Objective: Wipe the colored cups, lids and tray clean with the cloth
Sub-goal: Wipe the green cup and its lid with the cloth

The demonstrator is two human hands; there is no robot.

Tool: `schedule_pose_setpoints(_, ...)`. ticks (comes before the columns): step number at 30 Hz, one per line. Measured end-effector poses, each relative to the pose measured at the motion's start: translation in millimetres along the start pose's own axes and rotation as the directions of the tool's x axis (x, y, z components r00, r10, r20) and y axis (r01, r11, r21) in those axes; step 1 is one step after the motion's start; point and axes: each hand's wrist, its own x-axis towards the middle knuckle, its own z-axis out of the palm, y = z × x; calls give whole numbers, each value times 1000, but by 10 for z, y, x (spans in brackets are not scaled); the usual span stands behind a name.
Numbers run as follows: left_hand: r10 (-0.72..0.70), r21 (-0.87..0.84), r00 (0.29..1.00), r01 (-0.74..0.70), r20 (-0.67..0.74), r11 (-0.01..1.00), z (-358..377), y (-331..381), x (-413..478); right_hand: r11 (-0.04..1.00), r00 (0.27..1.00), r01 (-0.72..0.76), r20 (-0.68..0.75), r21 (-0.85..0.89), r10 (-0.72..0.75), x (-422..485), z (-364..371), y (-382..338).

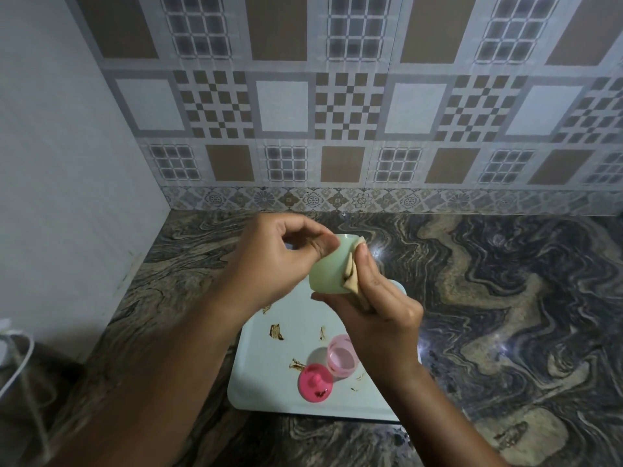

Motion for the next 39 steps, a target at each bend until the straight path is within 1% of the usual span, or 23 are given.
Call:
schedule_pose_setpoints(2, -37, -91, 997, 43, 73, 995, -42, -25, 29, 978, 991, -128, -28, 164, 134, -1, 5, -10)
schedule_pose_setpoints(4, -56, -172, 988, 80, 140, 982, -80, -64, 57, 871, 953, -283, 19, 401, 301, -1, -15, -11)
schedule_pose_setpoints(6, -68, -189, 989, 92, 129, 978, -96, -94, 84, 806, 935, -335, 71, 488, 346, -10, -14, -8)
schedule_pose_setpoints(7, -70, -176, 991, 90, 112, 980, -98, -104, 96, 842, 950, -302, 65, 446, 306, -13, -10, -7)
schedule_pose_setpoints(9, -48, -96, 994, 58, 99, 994, -64, -120, 107, 972, 990, -142, 17, 186, 141, -15, 6, 32)
schedule_pose_setpoints(11, -6, 20, 998, 5, 59, 1000, 22, -126, 71, 1000, 1000, 1, 11, 11, -1, 11, 16, 66)
schedule_pose_setpoints(14, 10, 22, 999, -10, 31, 1000, 101, -86, 19, 996, 999, -41, -9, 73, 42, -35, 43, 78)
schedule_pose_setpoints(16, -28, -54, 997, 31, 72, 998, 54, -64, 33, 934, 974, -215, -9, 286, 227, -74, 18, 36)
schedule_pose_setpoints(18, -63, -130, 989, 80, 136, 988, -16, -94, 68, 747, 894, -412, 74, 521, 442, -51, -7, -18)
schedule_pose_setpoints(20, -81, -130, 985, 101, 149, 986, -48, -117, 82, 653, 861, -462, 126, 601, 493, -40, -2, -34)
schedule_pose_setpoints(21, -84, -117, 988, 100, 128, 988, -49, -127, 86, 708, 890, -419, 105, 568, 443, -29, -18, -34)
schedule_pose_setpoints(22, -78, -94, 992, 88, 104, 992, -42, -136, 92, 828, 937, -331, 55, 453, 345, -28, -24, -14)
schedule_pose_setpoints(24, -41, -18, 997, 42, 64, 999, 1, -131, 86, 991, 998, -62, -15, 121, 64, -27, -16, 39)
schedule_pose_setpoints(25, -15, 22, 999, 14, 48, 1000, 33, -122, 68, 999, 999, 32, -14, 25, -32, -12, -16, 67)
schedule_pose_setpoints(27, 13, 59, 1000, -15, 24, 998, 80, -115, 35, 999, 999, 50, -8, -4, -50, -27, -9, 92)
schedule_pose_setpoints(28, 21, 43, 999, -22, 25, 999, 85, -105, 18, 999, 1000, 6, -22, 33, -5, -41, -10, 69)
schedule_pose_setpoints(30, -14, -65, 998, 18, 66, 998, 60, -87, 0, 948, 980, -184, -27, 261, 198, -80, -31, -1)
schedule_pose_setpoints(32, -86, -213, 988, 113, 130, 971, 18, -112, 4, 724, 892, -408, 73, 556, 446, -62, -36, -84)
schedule_pose_setpoints(33, -116, -258, 982, 151, 148, 954, -1, -112, 5, 632, 859, -449, 111, 631, 500, -53, -23, -104)
schedule_pose_setpoints(34, -132, -274, 981, 167, 144, 947, -12, -108, 12, 617, 856, -454, 121, 643, 503, -46, -25, -118)
schedule_pose_setpoints(35, -132, -269, 983, 162, 127, 949, -22, -103, 15, 690, 889, -412, 96, 596, 448, -29, -47, -110)
schedule_pose_setpoints(37, -81, -170, 994, 93, 78, 981, -28, -75, 29, 936, 981, -193, 35, 294, 191, -17, -64, -56)
schedule_pose_setpoints(39, 0, -14, 999, 0, 49, 1000, 5, -25, 8, 1000, 1000, 10, 17, 27, -11, 11, -53, -11)
